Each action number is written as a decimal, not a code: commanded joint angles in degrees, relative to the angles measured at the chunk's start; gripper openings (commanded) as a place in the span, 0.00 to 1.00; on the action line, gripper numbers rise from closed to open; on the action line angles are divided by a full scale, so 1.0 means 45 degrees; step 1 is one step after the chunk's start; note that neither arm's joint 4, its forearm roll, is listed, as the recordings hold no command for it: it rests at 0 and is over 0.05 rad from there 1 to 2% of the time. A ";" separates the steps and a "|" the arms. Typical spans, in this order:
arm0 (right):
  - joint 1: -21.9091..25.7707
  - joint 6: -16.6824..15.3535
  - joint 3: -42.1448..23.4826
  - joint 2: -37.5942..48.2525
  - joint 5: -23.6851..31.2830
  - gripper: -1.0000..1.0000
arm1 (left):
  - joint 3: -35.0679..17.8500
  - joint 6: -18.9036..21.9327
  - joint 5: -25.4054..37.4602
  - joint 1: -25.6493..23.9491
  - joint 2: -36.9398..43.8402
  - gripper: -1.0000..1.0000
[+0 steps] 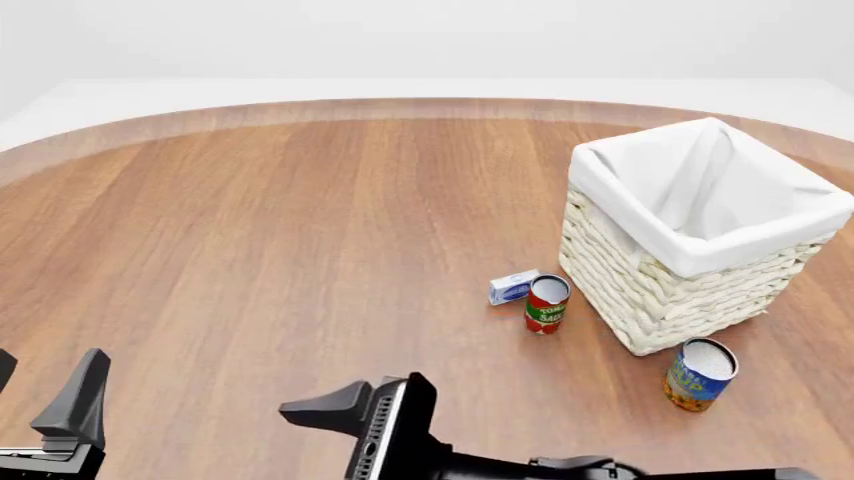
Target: Pick up the ketchup, and put it in the basket.
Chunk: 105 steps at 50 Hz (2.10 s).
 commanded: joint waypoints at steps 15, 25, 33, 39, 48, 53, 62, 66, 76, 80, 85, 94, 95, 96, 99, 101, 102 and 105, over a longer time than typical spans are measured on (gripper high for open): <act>0.0820 0.0498 -0.1303 0.0942 0.0927 1.00 | 0.0000 0.0000 0.0000 0.0000 0.0000 1.00; 0.1249 0.1336 -0.1699 0.1185 0.1132 1.00 | 0.0000 0.0000 0.0000 0.0000 0.0000 1.00; 0.1553 0.1582 -0.2067 0.1228 0.1428 1.00 | 0.0000 0.0000 0.0000 0.0000 0.0000 1.00; 0.1793 0.2094 -0.2259 0.1283 0.1524 1.00 | 0.0000 0.0000 0.0000 0.0000 0.0000 1.00; 0.1920 0.2588 -0.2646 0.1698 0.1715 1.00 | 0.0000 0.0000 0.0000 0.0000 0.0000 1.00; 0.1997 0.2894 -0.2796 0.1832 0.1787 1.00 | 0.0000 0.0000 0.0000 0.0000 0.0000 1.00; 0.1872 0.3362 -0.3183 0.2287 0.2044 1.00 | 0.0000 0.0000 0.0000 0.0000 0.0000 1.00; 0.1793 0.3501 -0.3376 0.2402 0.2229 1.00 | 0.0000 0.0000 0.0000 0.0000 0.0000 1.00; 0.1599 0.3669 -0.3851 0.2918 0.2614 1.00 | 0.0000 0.0000 0.0000 0.0000 0.0000 1.00; 0.1552 0.3643 -0.4122 0.3180 0.2841 1.00 | 0.0000 0.0000 0.0000 0.0000 0.0000 1.00; 0.1477 0.3664 -0.4243 0.3481 0.2899 1.00 | 0.0000 0.0000 0.0000 0.0000 0.0000 1.00; 0.1444 0.3639 -0.4431 0.3885 0.2948 1.00 | 0.0000 0.0000 0.0000 0.0000 0.0000 1.00; 0.1438 0.3650 -0.4446 0.3932 0.2953 1.00 | 0.0000 0.0000 0.0000 0.0000 0.0000 1.00; 0.1433 0.3685 -0.4457 0.3949 0.2956 1.00 | 0.0000 0.0000 0.0000 0.0000 0.0000 1.00; 0.1354 0.3692 -0.4565 0.4010 0.3057 1.00 | 0.0000 0.0000 0.0000 0.0000 0.0000 1.00; 0.1327 0.3673 -0.4593 0.4036 0.3088 1.00 | 0.0000 0.0000 0.0000 0.0000 0.0000 1.00; 0.1308 0.3651 -0.4627 0.4072 0.3112 1.00 | 0.0000 0.0000 0.0000 0.0000 0.0000 1.00; 0.1340 0.3687 -0.4679 0.4141 0.3132 1.00 | 0.0000 0.0000 0.0000 0.0000 0.0000 1.00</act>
